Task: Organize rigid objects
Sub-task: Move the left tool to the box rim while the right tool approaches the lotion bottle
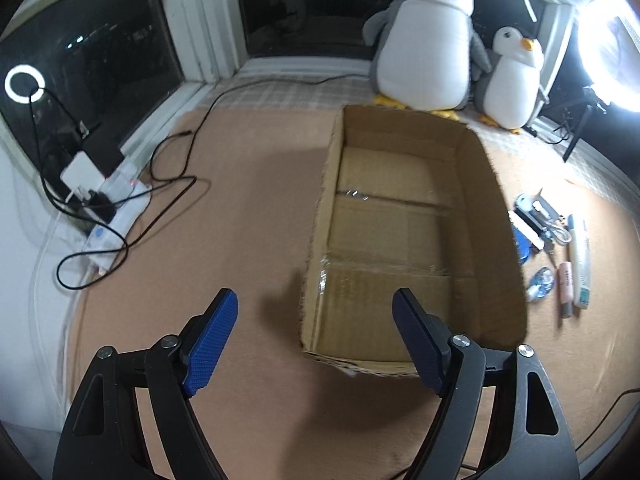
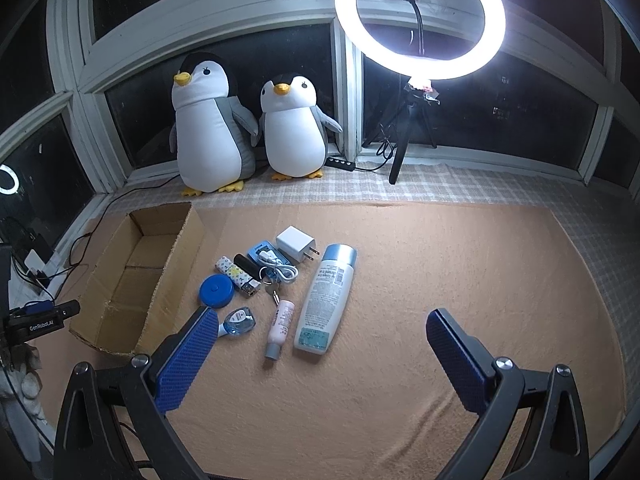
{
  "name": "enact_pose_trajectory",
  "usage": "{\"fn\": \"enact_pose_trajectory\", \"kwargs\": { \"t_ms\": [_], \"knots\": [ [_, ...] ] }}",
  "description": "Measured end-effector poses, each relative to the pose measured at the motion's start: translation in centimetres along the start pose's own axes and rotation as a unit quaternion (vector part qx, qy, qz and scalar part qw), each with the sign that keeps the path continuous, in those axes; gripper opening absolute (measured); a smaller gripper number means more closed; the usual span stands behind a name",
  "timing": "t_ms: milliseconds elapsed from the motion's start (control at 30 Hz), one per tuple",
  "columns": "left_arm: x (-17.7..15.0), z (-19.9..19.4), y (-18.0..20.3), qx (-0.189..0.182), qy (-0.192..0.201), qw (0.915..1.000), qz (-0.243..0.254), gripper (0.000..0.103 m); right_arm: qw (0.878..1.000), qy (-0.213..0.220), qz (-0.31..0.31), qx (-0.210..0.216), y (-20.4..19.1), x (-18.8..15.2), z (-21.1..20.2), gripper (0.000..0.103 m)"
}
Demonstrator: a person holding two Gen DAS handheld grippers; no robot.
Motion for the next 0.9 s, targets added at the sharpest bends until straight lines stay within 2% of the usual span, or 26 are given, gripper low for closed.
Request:
{"fn": "enact_pose_trajectory", "kwargs": {
  "t_ms": [133,400,833,900],
  "knots": [
    [-0.4,1.4,-1.0,0.001,-0.022,0.9997,-0.012,0.068,1.000,-0.008,0.001,0.000,0.1,-0.2,0.6,0.103],
    [-0.9,3.8,-2.0,0.000,-0.052,0.9983,-0.025,0.043,1.000,-0.025,-0.001,0.000,0.2,-0.5,2.0,0.102],
    [-1.0,5.9,-2.0,-0.009,-0.079,0.9967,-0.018,0.036,0.998,-0.069,0.006,0.000,0.6,-0.2,6.7,0.099],
    [-1.1,6.0,-1.9,-0.012,-0.081,0.9965,-0.014,0.031,0.997,-0.077,0.009,-0.001,0.8,0.1,7.6,0.098]
  ]
}}
Point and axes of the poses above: each gripper's, at about its wrist camera, not at the fingertips, and z roughly the way its jaws point, y to its right, x to its top, the point moved 2 cm from there along z, roughly the way its jaws point, and after that the axes turned 4 degrees about -x, right-handed, at the moved point
